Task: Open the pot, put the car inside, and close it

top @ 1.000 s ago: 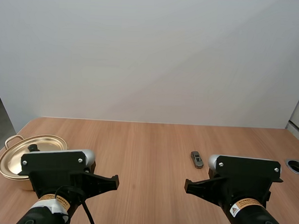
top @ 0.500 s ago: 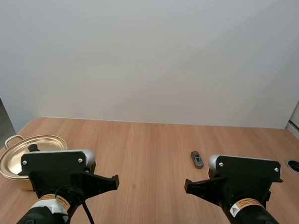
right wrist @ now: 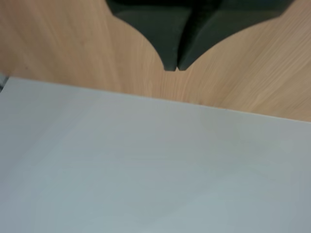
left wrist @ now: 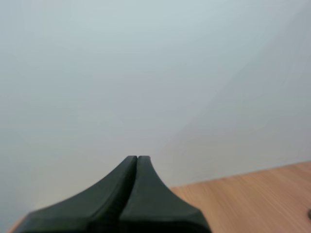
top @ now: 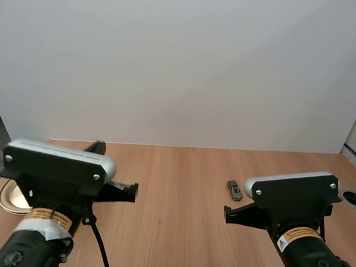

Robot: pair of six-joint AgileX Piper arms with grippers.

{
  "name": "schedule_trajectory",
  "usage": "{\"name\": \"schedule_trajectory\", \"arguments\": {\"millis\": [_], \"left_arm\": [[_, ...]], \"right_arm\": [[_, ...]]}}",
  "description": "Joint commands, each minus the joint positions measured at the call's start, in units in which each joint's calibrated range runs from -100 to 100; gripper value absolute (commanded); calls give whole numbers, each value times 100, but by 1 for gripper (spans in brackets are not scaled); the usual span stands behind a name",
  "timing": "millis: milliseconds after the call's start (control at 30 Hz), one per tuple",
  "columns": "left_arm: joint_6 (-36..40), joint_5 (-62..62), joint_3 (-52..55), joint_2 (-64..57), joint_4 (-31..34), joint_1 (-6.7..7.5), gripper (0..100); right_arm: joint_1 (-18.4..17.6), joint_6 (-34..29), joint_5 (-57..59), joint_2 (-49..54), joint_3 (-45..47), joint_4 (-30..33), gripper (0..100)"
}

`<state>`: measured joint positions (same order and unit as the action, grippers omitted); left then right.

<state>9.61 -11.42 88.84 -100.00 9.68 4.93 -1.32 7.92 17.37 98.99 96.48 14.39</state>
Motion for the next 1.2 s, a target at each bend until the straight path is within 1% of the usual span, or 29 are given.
{"name": "schedule_trajectory", "arguments": {"millis": [0,33,67,100,167,233,300,367,400,467,533,567,700,733,800,900,1000,1067,1100,1167], "left_arm": [[-673,-1977,-1222,0,539,-55,0],[-673,-2643,-1522,0,539,-96,0],[-673,-2936,-1736,0,563,-133,0],[-702,-2956,-1856,0,603,-159,0],[-813,-2928,-2129,0,990,-184,0],[-401,-2956,-2399,0,1416,-193,0],[-39,-3294,-2675,143,1995,-193,0],[20,-3907,-2936,489,2304,-193,0],[20,-4317,-3093,761,2425,-193,0],[10,-4712,-3265,1150,2542,-193,0],[-45,-4932,-3432,1632,2645,-223,0],[-99,-4986,-3503,1875,2690,-287,0],[-122,-5628,-3831,2998,2730,-500,0],[-111,-5827,-3912,3331,2720,-536,0],[-101,-6166,-4051,3924,2633,-594,0],[-111,-6430,-4211,4811,2622,-711,0],[-111,-6393,-4347,5620,2597,-867,0],[-207,-6261,-4492,6038,2406,-995,0],[-314,-6222,-4594,6261,2179,-1082,0],[-651,-6201,-4825,6640,1421,-1286,0]], "right_arm": [[-4,-109,664,-4,-535,3666,0],[-4,-150,900,-4,-807,3654,0],[-4,-238,1062,-4,-1092,3539,0],[-4,-393,1144,-4,-1380,3435,0],[-4,-750,1093,-4,-1929,3119,0],[-4,-763,908,-91,-2354,2712,0],[-4,-697,953,-388,-2749,2329,0],[-4,-321,1033,-870,-3014,1962,0],[-4,-50,1098,-1146,-3146,1675,0],[-4,590,1339,-1661,-3338,1244,0],[-4,1123,1848,-2160,-3522,775,0],[-4,1406,2271,-2471,-3617,554,0],[-4,1765,3616,-3329,-3746,-252,0],[-4,1841,3839,-3507,-3746,-493,0],[-4,2190,4393,-3770,-3746,-985,0],[-4,2826,4966,-3981,-3746,-1688,0],[-4,3197,5168,-3993,-3746,-2070,0],[-4,3327,5216,-3993,-3746,-2217,0],[-4,3410,5216,-3993,-3746,-2290,0],[-4,3579,5216,-3993,-3746,-2408,0]]}}
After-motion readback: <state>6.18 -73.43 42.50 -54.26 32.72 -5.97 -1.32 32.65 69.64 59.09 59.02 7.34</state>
